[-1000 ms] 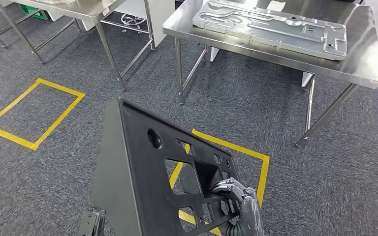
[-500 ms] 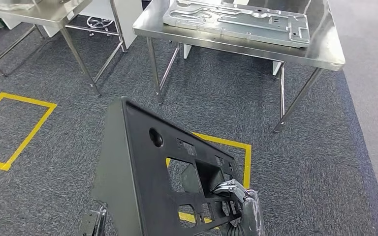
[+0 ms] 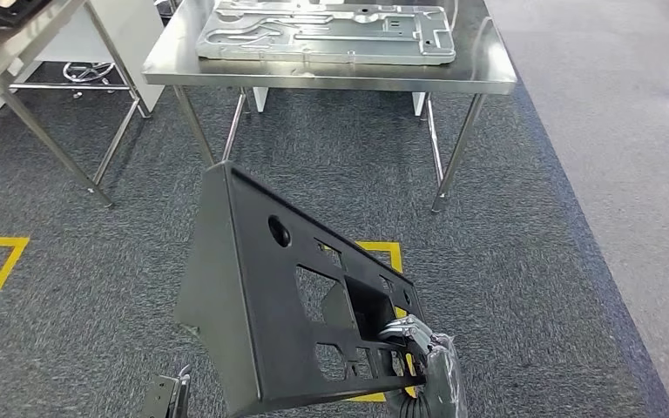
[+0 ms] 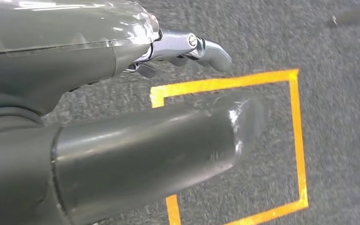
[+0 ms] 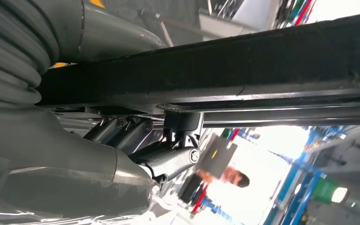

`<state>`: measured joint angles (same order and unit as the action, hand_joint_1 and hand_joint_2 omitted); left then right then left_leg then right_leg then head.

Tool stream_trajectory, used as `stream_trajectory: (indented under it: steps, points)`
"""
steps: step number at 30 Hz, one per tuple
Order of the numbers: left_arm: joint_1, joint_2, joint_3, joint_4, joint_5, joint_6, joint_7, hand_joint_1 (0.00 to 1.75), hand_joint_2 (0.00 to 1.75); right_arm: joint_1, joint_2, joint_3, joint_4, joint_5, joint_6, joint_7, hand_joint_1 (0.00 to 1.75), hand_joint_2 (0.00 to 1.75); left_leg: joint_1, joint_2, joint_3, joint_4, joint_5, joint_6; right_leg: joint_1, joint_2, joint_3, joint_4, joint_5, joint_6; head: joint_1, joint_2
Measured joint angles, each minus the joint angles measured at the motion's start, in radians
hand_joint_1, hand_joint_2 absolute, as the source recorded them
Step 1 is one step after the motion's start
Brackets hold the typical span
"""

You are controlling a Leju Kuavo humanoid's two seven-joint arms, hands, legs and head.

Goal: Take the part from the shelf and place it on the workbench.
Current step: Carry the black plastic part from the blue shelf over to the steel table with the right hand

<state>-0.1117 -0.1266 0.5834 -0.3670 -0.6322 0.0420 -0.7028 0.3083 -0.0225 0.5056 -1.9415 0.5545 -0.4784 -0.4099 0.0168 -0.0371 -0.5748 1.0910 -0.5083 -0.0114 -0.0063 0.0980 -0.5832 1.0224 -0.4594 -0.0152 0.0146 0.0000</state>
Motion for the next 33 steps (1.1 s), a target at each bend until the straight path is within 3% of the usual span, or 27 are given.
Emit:
stream_trajectory:
  steps: [2, 5, 7, 9, 10, 11, 12, 14, 16, 18, 21, 23, 25, 26, 27, 28, 30, 31, 33]
  points:
    - [0.001, 0.001, 0.0, 0.0, 0.008, -0.007, 0.0, 0.0, 0.0, 0.001, 0.0, -0.001, 0.001, -0.008, -0.001, 0.012, 1.75, 1.75, -0.001, -0.036, 0.021, -0.062, 0.016, 0.01, -0.002, 0.018, -0.007, 0.005, -0.001, 0.01, 0.0, 0.0]
    - [0.002, 0.0, -0.003, -0.001, 0.021, -0.022, 0.0, 0.0, 0.0, 0.008, 0.0, -0.005, 0.002, -0.024, -0.001, 0.026, 1.75, 1.75, -0.003, -0.029, 0.025, -0.074, 0.018, 0.024, -0.007, 0.027, -0.014, 0.005, -0.001, 0.029, 0.0, 0.0]
    - [0.005, -0.001, -0.005, -0.004, 0.028, -0.027, 0.0, 0.0, 0.0, 0.008, 0.001, -0.01, 0.003, -0.033, -0.001, 0.03, 1.75, 1.75, 0.002, -0.015, 0.031, -0.086, 0.025, 0.036, -0.005, -0.017, -0.038, 0.055, -0.031, 0.039, 0.004, 0.0]
    - [0.012, -0.001, -0.006, -0.006, 0.033, -0.027, 0.0, 0.0, 0.0, 0.007, 0.001, -0.016, 0.006, -0.036, 0.0, 0.035, 1.75, 1.75, 0.003, 0.001, 0.033, -0.091, 0.025, 0.043, -0.007, -0.071, -0.098, 0.175, -0.088, 0.047, 0.009, 0.0]
    - [0.017, -0.001, -0.006, -0.006, 0.035, -0.027, 0.0, 0.0, 0.0, 0.007, 0.001, -0.019, 0.009, -0.035, 0.0, 0.039, 1.75, 1.75, 0.002, 0.009, 0.034, -0.09, 0.023, 0.044, -0.009, -0.083, -0.129, 0.231, -0.108, 0.05, 0.01, 0.0]
    - [0.021, 0.0, -0.006, -0.006, 0.036, -0.026, 0.0, 0.0, 0.0, 0.007, 0.001, -0.022, 0.011, -0.033, -0.001, 0.044, 1.75, 1.75, 0.002, 0.016, 0.035, -0.09, 0.021, 0.044, -0.011, -0.089, -0.146, 0.26, -0.11, 0.052, 0.01, 0.0]
    - [0.023, 0.001, -0.006, -0.006, 0.037, -0.025, 0.0, 0.0, 0.0, 0.008, 0.001, -0.026, 0.013, -0.028, -0.002, 0.05, 1.75, 1.75, 0.002, 0.022, 0.037, -0.089, 0.019, 0.042, -0.013, -0.092, -0.144, 0.252, -0.094, 0.053, 0.01, 0.0]
    - [0.025, 0.001, -0.006, -0.006, 0.038, -0.023, 0.0, 0.0, 0.0, 0.009, 0.003, -0.034, 0.015, -0.013, -0.006, 0.065, 1.75, 1.75, 0.002, 0.028, 0.045, -0.088, 0.012, 0.036, -0.016, -0.097, -0.09, 0.144, -0.027, 0.051, 0.01, 0.0]
    - [0.025, 0.001, -0.007, -0.006, 0.042, -0.021, 0.0, 0.0, 0.0, 0.01, 0.007, -0.047, 0.015, -0.001, -0.009, 0.083, 1.75, 1.75, -0.001, 0.03, 0.053, -0.087, 0.003, 0.025, -0.012, -0.1, -0.031, 0.032, 0.009, 0.044, 0.01, 0.0]
    - [0.026, 0.002, -0.007, -0.006, 0.046, -0.021, 0.0, 0.0, 0.0, 0.013, 0.012, -0.066, 0.015, 0.003, -0.012, 0.101, 1.75, 1.75, -0.004, 0.032, 0.057, -0.088, -0.003, 0.014, -0.006, -0.099, -0.015, 0.001, 0.003, 0.036, 0.01, 0.0]
    - [0.027, 0.003, -0.008, -0.007, 0.049, -0.021, 0.0, 0.0, 0.0, 0.022, 0.019, -0.1, 0.013, 0.003, -0.018, 0.119, 1.75, 1.75, -0.001, 0.034, 0.059, -0.074, -0.019, -0.002, -0.009, -0.098, -0.004, -0.009, -0.001, 0.017, 0.008, 0.0]
    - [0.03, 0.005, -0.008, -0.008, 0.053, -0.021, 0.0, 0.0, 0.0, 0.023, 0.027, -0.117, 0.012, 0.003, -0.019, 0.125, 1.75, 1.75, 0.002, 0.034, 0.018, 0.014, -0.062, -0.007, -0.011, -0.099, 0.009, -0.015, -0.005, 0.004, 0.004, 0.0]
    - [0.035, 0.005, -0.008, -0.008, 0.055, -0.02, 0.0, 0.0, 0.0, 0.025, 0.034, -0.132, 0.012, 0.003, -0.019, 0.129, 1.75, 1.75, 0.002, 0.034, -0.062, 0.152, -0.109, -0.011, -0.007, -0.099, 0.018, -0.015, -0.013, -0.004, 0.002, 0.0]
    - [0.039, 0.006, -0.008, -0.008, 0.056, -0.02, 0.0, 0.0, 0.0, 0.027, 0.037, -0.139, 0.013, 0.003, -0.019, 0.131, 1.75, 1.75, 0.002, 0.034, -0.092, 0.195, -0.112, -0.011, -0.005, -0.097, 0.023, -0.015, -0.018, -0.006, 0.002, 0.0]
    - [0.041, 0.007, -0.008, -0.008, 0.056, -0.019, 0.0, 0.0, 0.0, 0.029, 0.04, -0.146, 0.013, 0.003, -0.019, 0.132, 1.75, 1.75, 0.002, 0.034, -0.106, 0.201, -0.093, -0.01, -0.004, -0.095, 0.03, -0.015, -0.023, -0.006, 0.002, 0.0]
    - [0.043, 0.009, -0.008, -0.008, 0.057, -0.019, 0.0, 0.0, 0.0, 0.031, 0.043, -0.151, 0.013, 0.004, -0.02, 0.132, 1.75, 1.75, 0.002, 0.034, -0.1, 0.166, -0.056, -0.008, -0.003, -0.092, 0.038, -0.014, -0.03, -0.005, 0.002, 0.0]
    - [0.044, 0.012, -0.008, -0.008, 0.057, -0.018, 0.0, 0.0, 0.0, 0.032, 0.048, -0.159, 0.013, 0.004, -0.02, 0.133, 1.75, 1.75, 0.0, 0.034, -0.054, 0.038, 0.027, 0.003, 0.0, -0.089, 0.054, -0.013, -0.044, -0.001, 0.002, 0.0]
    - [0.043, 0.013, -0.008, -0.008, 0.058, -0.018, 0.0, 0.0, 0.0, 0.032, 0.051, -0.162, 0.013, 0.004, -0.02, 0.137, 1.75, 1.75, -0.003, 0.034, -0.034, -0.015, 0.048, 0.01, 0.001, -0.088, 0.058, -0.01, -0.05, 0.004, 0.002, 0.0]
    - [0.043, 0.014, -0.008, -0.008, 0.059, -0.017, 0.0, 0.0, 0.0, 0.033, 0.058, -0.172, 0.016, 0.012, -0.02, 0.156, 1.75, 1.75, -0.01, 0.033, -0.019, -0.054, 0.048, 0.02, 0.001, -0.086, 0.057, -0.009, -0.056, 0.015, 0.003, 0.0]
